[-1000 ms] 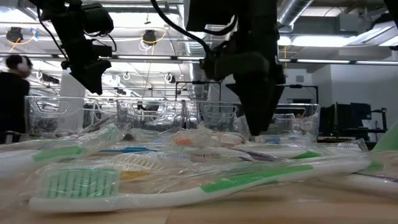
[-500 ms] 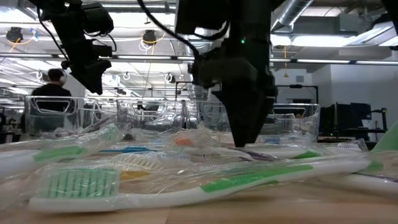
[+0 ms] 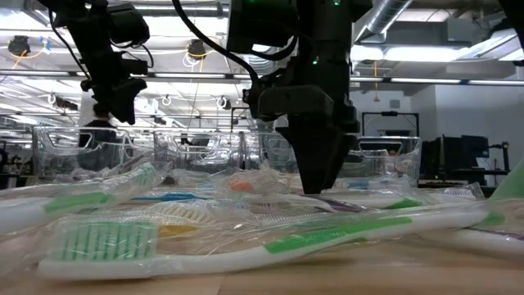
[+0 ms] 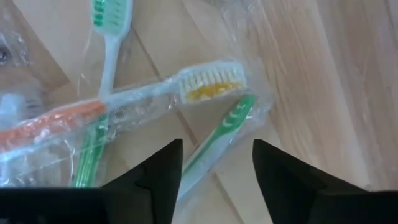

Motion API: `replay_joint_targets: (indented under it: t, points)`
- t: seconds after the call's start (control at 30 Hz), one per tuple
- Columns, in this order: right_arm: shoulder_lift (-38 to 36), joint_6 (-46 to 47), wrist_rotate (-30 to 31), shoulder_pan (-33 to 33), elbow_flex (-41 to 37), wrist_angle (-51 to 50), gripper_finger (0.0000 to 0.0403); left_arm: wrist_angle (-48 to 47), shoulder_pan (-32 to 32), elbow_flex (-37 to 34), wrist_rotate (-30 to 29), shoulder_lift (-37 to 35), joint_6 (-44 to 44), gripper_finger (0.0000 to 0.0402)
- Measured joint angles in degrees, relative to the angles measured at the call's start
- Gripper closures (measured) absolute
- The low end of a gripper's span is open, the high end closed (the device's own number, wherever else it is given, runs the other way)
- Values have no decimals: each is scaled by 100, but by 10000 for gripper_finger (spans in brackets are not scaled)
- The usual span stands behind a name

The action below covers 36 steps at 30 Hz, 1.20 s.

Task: Pick & Place Toothbrushes
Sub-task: Put the green toothbrush into the middle left transparent bin

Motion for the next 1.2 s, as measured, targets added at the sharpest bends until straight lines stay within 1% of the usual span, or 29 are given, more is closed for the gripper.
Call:
replay_joint_targets:
  t: [0.17, 0.23, 0.3, 0.43, 0.47, 0.67, 0.97, 1.2]
  points:
    - [0, -79, -21, 0, 0, 31, 258, 0, 0, 0, 0, 0, 0, 227]
    - [0, -97, -23, 0, 0, 27, 281, -1, 0, 0, 0, 0, 0, 227]
    - [0, -139, -24, -15, 0, 25, 309, 0, 0, 0, 0, 0, 0, 227]
    - [-2, -332, -25, -87, 0, 27, 381, -1, 0, 0, 1, 0, -1, 227]
    - [-13, -380, -46, -93, 0, 43, 391, 0, 0, 0, 0, 0, 0, 227]
    - [-13, -365, 8, -78, 0, 51, 401, 0, 0, 0, 0, 0, 0, 227]
    - [-11, -387, 93, -33, -1, 4, 402, 0, 0, 0, 1, 0, -2, 227]
    - [-11, -254, 199, -9, -2, -426, 403, 0, 0, 0, 2, 0, -2, 227]
